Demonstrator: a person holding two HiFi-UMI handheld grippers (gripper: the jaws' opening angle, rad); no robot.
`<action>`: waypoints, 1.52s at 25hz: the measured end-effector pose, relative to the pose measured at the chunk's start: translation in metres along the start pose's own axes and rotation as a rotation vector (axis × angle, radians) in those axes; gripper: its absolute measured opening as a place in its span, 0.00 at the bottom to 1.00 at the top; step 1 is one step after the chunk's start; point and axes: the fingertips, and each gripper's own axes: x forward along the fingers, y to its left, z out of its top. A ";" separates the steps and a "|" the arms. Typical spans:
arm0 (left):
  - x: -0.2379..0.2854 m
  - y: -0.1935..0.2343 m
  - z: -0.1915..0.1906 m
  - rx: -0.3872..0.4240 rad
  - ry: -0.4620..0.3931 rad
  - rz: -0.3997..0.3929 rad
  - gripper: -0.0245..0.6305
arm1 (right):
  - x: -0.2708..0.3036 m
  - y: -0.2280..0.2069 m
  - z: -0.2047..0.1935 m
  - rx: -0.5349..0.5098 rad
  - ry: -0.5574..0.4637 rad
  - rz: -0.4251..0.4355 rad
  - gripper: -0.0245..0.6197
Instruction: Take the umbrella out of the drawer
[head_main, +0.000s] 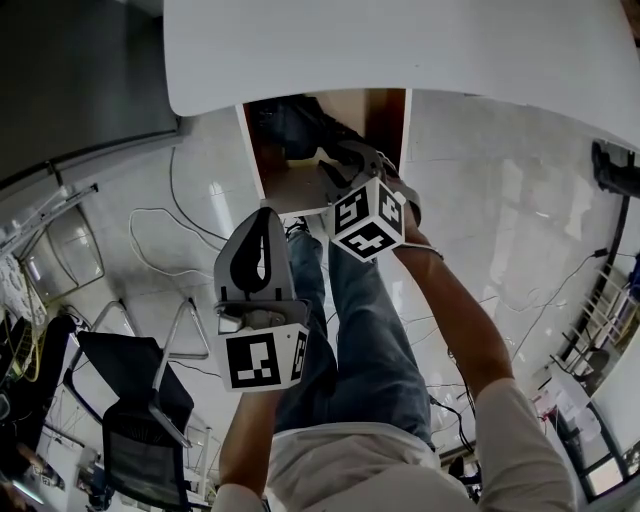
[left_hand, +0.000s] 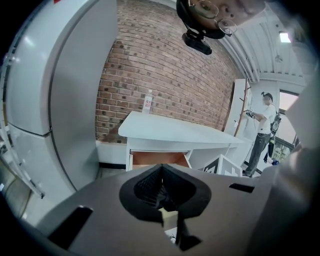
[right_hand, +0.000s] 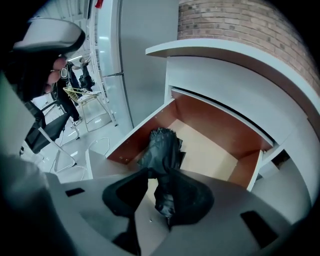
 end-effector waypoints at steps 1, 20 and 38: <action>0.001 0.001 -0.002 -0.003 0.007 0.001 0.06 | 0.002 0.000 -0.001 -0.003 0.004 0.000 0.26; 0.007 0.007 -0.014 -0.041 0.036 0.013 0.06 | 0.051 -0.012 -0.025 -0.068 0.101 -0.020 0.33; 0.015 0.011 -0.017 -0.066 0.027 0.016 0.06 | 0.087 -0.017 -0.038 -0.166 0.183 0.000 0.46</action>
